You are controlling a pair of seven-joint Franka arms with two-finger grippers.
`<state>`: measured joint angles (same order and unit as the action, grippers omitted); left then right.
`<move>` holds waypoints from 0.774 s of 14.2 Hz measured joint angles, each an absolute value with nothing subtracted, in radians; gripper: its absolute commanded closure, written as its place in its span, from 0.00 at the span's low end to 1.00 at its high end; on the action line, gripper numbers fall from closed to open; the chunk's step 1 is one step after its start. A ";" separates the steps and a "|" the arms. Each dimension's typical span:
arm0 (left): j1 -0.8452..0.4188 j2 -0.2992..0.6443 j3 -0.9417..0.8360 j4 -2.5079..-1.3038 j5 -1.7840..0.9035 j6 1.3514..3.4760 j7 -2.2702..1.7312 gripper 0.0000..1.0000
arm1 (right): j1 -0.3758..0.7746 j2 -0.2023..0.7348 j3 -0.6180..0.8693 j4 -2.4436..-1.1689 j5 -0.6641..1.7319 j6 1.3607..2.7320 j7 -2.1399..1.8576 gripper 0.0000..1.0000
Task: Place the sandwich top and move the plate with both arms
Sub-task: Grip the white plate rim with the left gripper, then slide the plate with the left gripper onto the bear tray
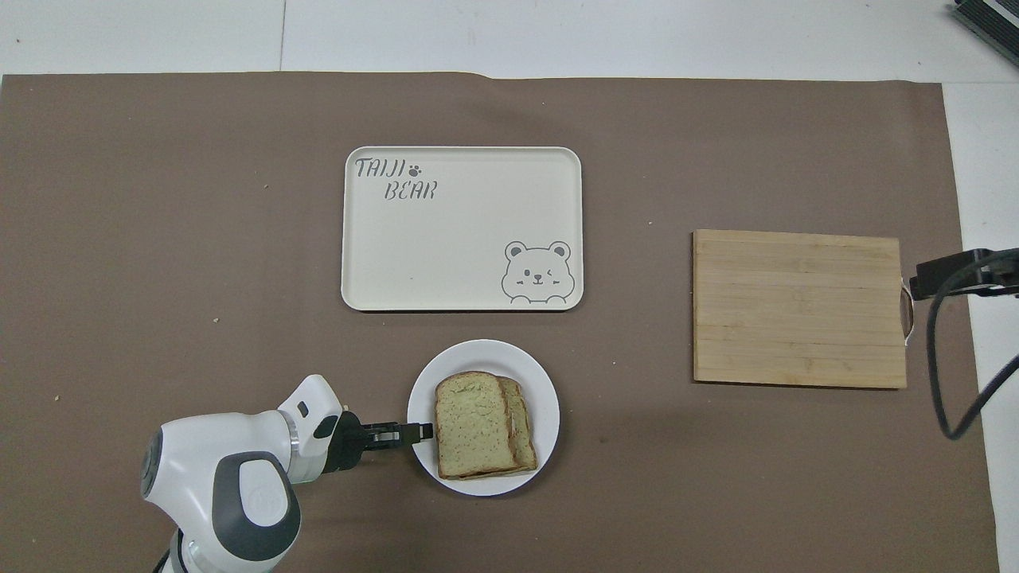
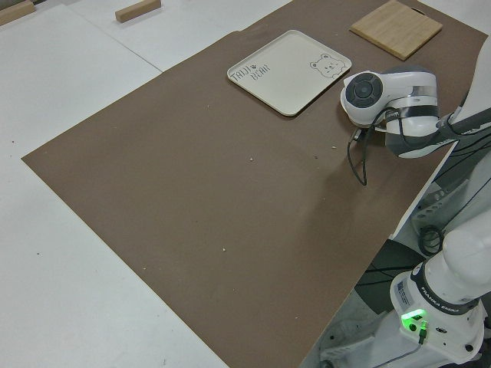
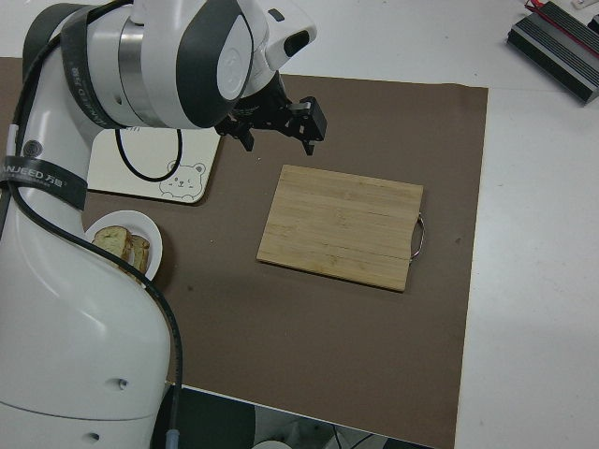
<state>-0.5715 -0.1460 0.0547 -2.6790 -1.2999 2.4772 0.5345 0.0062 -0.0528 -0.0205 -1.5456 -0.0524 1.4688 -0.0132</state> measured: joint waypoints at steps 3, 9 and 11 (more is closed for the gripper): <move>-0.572 -0.146 0.054 -2.680 -1.305 2.477 0.535 0.68 | 0.006 -0.053 -0.021 -1.546 -0.052 1.469 -0.013 0.00; -0.590 -0.146 0.053 -2.684 -1.328 2.477 0.537 0.98 | 0.006 -0.053 -0.022 -1.546 -0.052 1.469 -0.013 0.00; -0.590 -0.147 0.054 -2.683 -1.334 2.475 0.537 1.00 | 0.006 -0.053 -0.022 -1.546 -0.052 1.469 -0.013 0.00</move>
<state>-0.5904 -0.1471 0.0543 -2.6833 -1.3345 2.4748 0.5367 0.0061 -0.0528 -0.0221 -1.5456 -0.0524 1.4688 -0.0132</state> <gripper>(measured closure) 0.916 0.000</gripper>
